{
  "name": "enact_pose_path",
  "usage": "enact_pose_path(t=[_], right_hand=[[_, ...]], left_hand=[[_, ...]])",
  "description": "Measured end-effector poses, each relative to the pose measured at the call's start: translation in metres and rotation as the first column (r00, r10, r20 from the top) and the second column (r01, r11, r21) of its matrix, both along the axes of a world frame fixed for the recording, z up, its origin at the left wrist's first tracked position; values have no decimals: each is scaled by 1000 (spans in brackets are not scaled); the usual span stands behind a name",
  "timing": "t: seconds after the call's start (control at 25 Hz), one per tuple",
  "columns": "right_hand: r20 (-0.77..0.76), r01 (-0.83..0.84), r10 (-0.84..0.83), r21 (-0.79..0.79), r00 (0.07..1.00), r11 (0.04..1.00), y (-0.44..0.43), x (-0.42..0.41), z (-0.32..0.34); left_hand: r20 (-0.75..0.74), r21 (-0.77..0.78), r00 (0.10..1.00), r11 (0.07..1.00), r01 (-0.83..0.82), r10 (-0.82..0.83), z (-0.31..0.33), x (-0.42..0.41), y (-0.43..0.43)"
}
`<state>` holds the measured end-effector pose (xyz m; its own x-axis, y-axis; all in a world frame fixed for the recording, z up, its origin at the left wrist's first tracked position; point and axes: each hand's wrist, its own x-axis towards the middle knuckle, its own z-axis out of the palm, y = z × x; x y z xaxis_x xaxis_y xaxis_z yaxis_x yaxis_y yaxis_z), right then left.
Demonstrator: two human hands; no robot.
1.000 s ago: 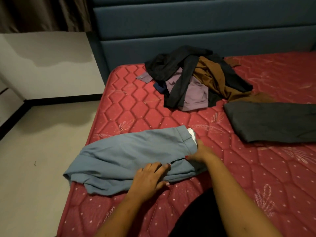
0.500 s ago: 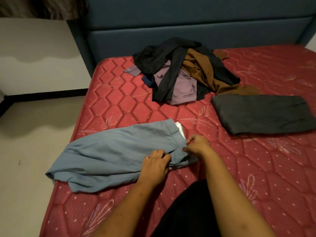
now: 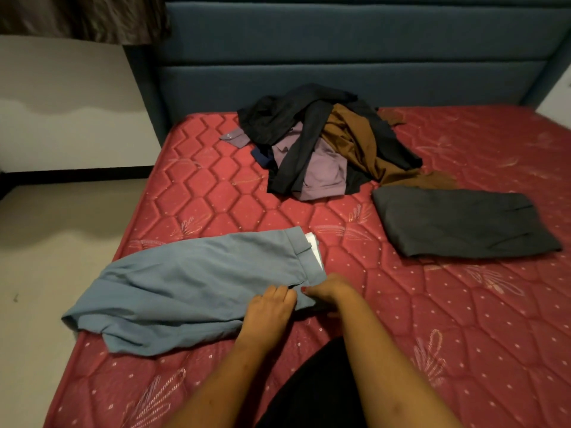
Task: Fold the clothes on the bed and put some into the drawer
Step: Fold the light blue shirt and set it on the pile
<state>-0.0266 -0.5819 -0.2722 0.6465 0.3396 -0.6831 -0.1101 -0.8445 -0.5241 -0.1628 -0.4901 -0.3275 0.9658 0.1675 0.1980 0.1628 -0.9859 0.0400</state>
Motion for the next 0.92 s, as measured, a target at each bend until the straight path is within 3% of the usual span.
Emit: enact_pose_path(t=[0.12, 0.24, 0.36, 0.56, 0.68, 0.84, 0.92], right_hand=[[-227, 238, -190, 212, 955, 948, 5, -18, 15], [-395, 401, -235, 415, 888, 817, 18, -27, 37], [-353, 451, -288, 597, 890, 663, 56, -39, 74], [-346, 424, -255, 814, 903, 396, 103, -60, 174], [-349, 411, -245, 867, 905, 282, 115, -72, 216], [-440, 479, -231, 864, 868, 156, 120, -79, 243], [-485, 515, -230, 852, 844, 90, 115, -70, 254]], left_hand=[[82, -50, 996, 999, -23, 27, 5, -5, 2], [296, -80, 953, 996, -36, 58, 4, -20, 7], [412, -191, 891, 974, -119, 189, 32, -37, 27], [566, -138, 803, 982, -128, 184, 109, -72, 76], [524, -21, 819, 965, -262, 233, 114, -98, 102], [246, -221, 784, 821, -527, 570, 116, -115, 127], [128, -224, 726, 733, -642, 676, 109, -135, 141]])
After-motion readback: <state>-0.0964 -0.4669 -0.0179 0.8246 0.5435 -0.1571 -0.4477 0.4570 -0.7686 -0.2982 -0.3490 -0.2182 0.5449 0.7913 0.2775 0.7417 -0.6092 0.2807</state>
